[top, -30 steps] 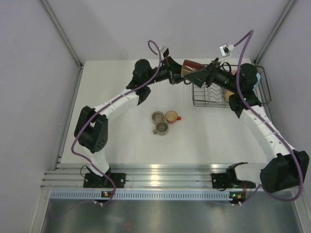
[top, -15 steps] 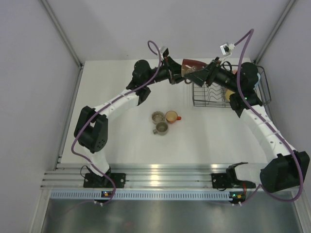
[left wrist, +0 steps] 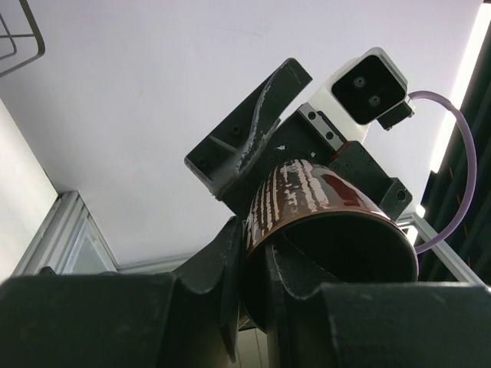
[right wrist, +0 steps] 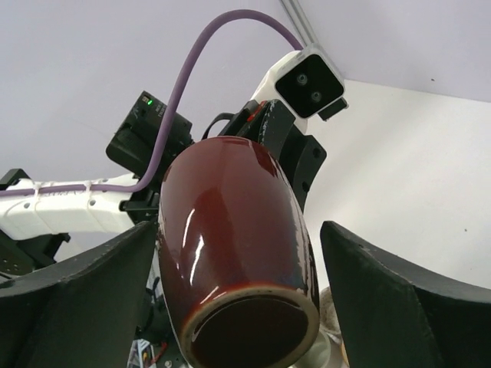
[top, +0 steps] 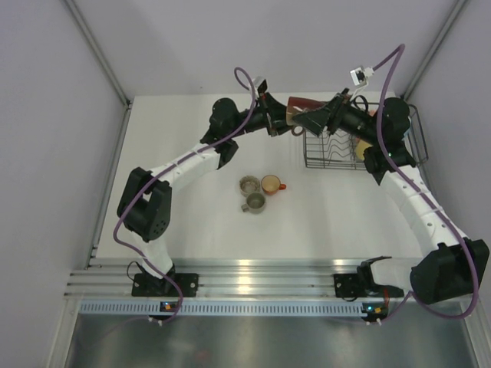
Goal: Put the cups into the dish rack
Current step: Pass the cup from the left arm to the right
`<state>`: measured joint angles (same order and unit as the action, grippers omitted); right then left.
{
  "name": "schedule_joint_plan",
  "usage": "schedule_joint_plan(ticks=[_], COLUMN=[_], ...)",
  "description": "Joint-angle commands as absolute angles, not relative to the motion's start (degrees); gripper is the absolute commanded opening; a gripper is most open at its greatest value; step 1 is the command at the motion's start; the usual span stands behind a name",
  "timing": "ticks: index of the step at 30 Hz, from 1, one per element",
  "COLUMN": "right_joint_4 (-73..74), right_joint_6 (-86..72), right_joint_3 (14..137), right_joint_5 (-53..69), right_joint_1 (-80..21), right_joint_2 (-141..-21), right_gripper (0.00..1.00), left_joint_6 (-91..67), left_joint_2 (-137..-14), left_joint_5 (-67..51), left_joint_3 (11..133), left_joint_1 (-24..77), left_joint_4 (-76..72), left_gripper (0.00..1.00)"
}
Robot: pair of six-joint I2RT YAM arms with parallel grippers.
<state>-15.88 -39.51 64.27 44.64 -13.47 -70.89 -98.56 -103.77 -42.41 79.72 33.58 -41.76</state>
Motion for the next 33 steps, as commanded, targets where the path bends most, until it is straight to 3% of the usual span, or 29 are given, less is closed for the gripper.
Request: schedule_joint_plan(ticks=[1, 7, 10, 12, 16, 17, 18, 20, 28, 33], right_joint_4=[-18.5, -18.5, -18.8, -19.1, -19.9, -20.0, -20.1, -20.1, -20.0, -20.5], right_joint_6=[-39.6, -39.3, -39.3, -39.3, -39.0, -39.0, -39.0, -39.1, -38.8, -38.8], right_joint_3=[67.3, 66.9, 66.7, 66.5, 66.5, 66.6, 66.6, 66.4, 64.2, 63.2], right_joint_5=[44.3, 43.2, 42.7, 42.2, 41.8, 42.1, 42.0, 41.8, 39.6, 38.5], right_joint_1=[-12.8, -12.5, -12.4, -12.3, -12.0, -12.0, -11.9, -11.9, -11.7, -10.9], right_joint_2=[-70.0, -69.1, -68.7, -68.5, -68.1, -68.3, -68.4, -68.6, -68.1, -68.5], right_gripper=[0.89, 0.90, 0.85, 0.76, 0.46, 0.25, 0.14, 0.00, 0.00, 0.00], left_joint_6=[-100.0, -100.0, -99.9, -99.8, -99.8, -99.7, -99.6, -99.5, -99.2, -99.1], left_joint_2=[-101.2, -101.0, -100.8, -100.5, -100.3, -100.3, -100.2, -100.2, -100.5, -100.4], left_joint_5=[-42.4, -42.3, -42.3, -42.3, -42.3, -42.4, -42.4, -42.4, -42.6, -42.7], left_joint_3=[80.2, 80.3, 80.2, 79.7, 79.4, 79.4, 79.3, 79.2, 79.5, 79.5], left_joint_1=[34.0, 34.1, 34.1, 34.1, 34.1, 34.0, 34.1, 34.0, 34.1, 34.1], left_joint_4=[-50.5, -50.8, -50.8, -50.8, -50.8, -50.8, -50.8, -50.8, -50.8, -50.8], left_gripper=[0.00, 0.00, 0.00, 0.00, 0.00, 0.00, 0.00, 0.00, 0.02, 0.25])
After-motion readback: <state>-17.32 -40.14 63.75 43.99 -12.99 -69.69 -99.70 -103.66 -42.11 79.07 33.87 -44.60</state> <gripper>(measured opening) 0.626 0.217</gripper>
